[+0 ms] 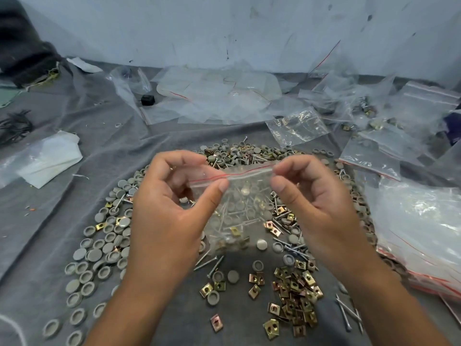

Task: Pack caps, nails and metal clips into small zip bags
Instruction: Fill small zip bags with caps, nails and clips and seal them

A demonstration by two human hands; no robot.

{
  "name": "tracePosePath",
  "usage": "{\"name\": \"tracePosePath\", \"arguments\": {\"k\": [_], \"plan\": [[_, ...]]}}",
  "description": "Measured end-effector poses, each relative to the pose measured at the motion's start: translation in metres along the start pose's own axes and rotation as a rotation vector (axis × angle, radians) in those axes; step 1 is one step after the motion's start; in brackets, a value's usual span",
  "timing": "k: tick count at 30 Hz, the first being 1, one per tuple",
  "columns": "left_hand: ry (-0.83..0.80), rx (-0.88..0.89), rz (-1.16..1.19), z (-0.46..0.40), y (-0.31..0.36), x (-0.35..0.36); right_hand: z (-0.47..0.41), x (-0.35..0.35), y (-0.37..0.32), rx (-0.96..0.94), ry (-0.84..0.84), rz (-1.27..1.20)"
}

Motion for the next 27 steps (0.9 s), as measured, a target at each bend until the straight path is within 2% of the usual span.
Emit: {"name": "tracePosePath", "arguments": {"k": [5,8,11,27], "plan": [[-0.071,-0.097,0.030,0.001,-0.005,0.006,0.000,0.007,0.006,0.019,0.039,0.143],[-0.068,-0.111,0.022,0.000,-0.007,0.006,-0.002,0.003,0.013,0.079,0.081,0.130],[-0.068,-0.125,0.011,0.000,-0.008,0.006,-0.003,0.002,0.015,0.090,0.044,0.126],[-0.114,-0.148,-0.072,0.002,-0.004,0.012,0.005,0.020,0.016,0.004,0.035,0.186]]}}
Point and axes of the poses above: each hand's wrist, its own z-axis away from the middle knuckle, its own x-axis out of the palm, y = z × x, the point moved 4 cm from there along -z, towards the middle knuckle, and after that the axes turned 2 degrees about y, right-handed, at the moved point
